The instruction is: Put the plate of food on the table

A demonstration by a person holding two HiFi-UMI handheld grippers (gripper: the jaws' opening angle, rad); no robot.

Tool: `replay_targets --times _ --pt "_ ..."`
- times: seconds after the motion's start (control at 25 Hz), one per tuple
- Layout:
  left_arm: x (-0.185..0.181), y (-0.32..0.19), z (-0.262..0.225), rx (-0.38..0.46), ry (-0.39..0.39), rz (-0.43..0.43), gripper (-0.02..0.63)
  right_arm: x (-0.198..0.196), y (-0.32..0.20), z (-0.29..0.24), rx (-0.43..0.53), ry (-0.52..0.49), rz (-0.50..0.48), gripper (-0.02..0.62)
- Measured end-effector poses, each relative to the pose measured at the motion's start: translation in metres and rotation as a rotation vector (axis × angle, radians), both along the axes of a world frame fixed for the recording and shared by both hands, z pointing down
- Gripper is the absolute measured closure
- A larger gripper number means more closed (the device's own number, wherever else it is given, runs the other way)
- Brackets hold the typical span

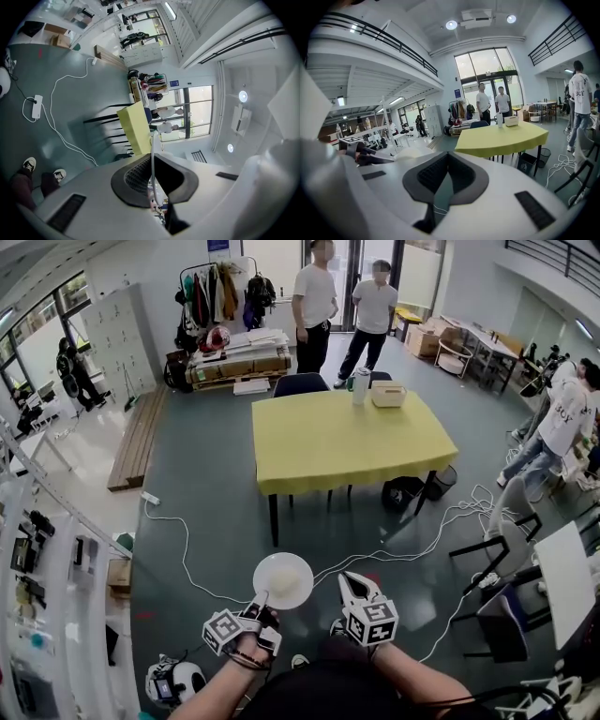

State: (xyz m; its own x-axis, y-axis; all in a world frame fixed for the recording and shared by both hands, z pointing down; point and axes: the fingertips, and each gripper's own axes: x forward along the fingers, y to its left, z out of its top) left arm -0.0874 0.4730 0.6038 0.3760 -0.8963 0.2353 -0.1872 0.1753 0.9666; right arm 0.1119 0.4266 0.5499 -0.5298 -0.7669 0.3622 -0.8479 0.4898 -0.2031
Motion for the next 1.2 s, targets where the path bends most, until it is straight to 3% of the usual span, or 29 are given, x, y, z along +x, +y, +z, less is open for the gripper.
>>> replay_targets --times 0.36,0.64,1.2 --pt "-0.01 -0.04 0.006 0.002 0.002 -0.015 0.589 -0.011 -0.044 0.005 0.004 -0.008 -0.011 0.583" --pt "-0.015 -0.099 0.005 0.005 -0.005 -0.047 0.588 -0.017 -0.11 -0.002 0.025 -0.025 -0.04 0.583" --pt "0.011 -0.227 -0.007 0.01 0.009 -0.109 0.588 0.006 -0.251 -0.005 0.002 -0.037 -0.1 0.583"
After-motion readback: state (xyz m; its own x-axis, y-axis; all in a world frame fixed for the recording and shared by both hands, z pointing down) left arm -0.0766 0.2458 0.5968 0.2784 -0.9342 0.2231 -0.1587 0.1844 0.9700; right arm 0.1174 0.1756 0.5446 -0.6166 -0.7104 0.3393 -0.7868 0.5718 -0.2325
